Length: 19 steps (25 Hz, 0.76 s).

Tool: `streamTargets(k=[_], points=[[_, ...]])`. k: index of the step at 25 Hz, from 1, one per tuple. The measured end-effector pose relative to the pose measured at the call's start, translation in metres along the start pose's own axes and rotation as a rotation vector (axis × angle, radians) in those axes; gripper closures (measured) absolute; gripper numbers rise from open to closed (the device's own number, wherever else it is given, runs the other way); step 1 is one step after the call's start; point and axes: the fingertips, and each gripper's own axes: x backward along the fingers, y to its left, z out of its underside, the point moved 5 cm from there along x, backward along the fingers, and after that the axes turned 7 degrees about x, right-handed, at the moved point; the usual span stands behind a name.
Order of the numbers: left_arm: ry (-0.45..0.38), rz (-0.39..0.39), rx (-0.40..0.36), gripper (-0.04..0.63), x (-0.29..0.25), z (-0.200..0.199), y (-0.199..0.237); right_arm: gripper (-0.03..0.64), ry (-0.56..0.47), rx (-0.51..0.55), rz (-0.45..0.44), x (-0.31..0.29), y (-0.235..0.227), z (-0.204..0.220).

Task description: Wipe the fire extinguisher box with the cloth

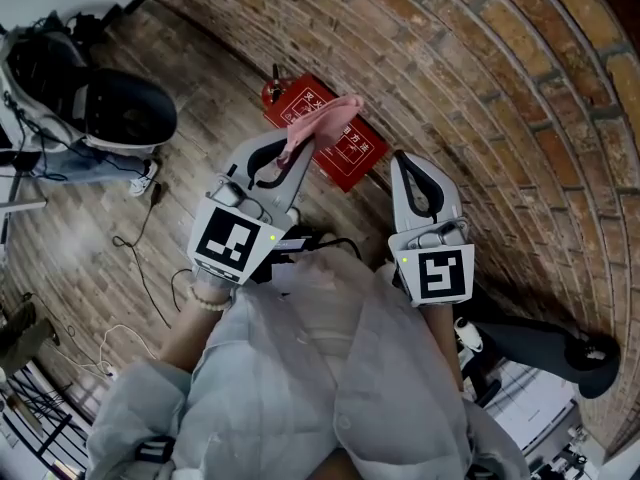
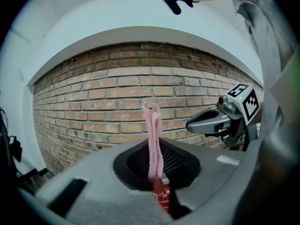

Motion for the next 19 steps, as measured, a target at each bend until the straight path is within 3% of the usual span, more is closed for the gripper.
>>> streamTargets(k=[19], points=[[-0.003,-0.014,0.017,0.583,0.0041,0.0006,-0.0003,0.611,0.005,0.01,-0.013,0.0003,0.005,0.0003]])
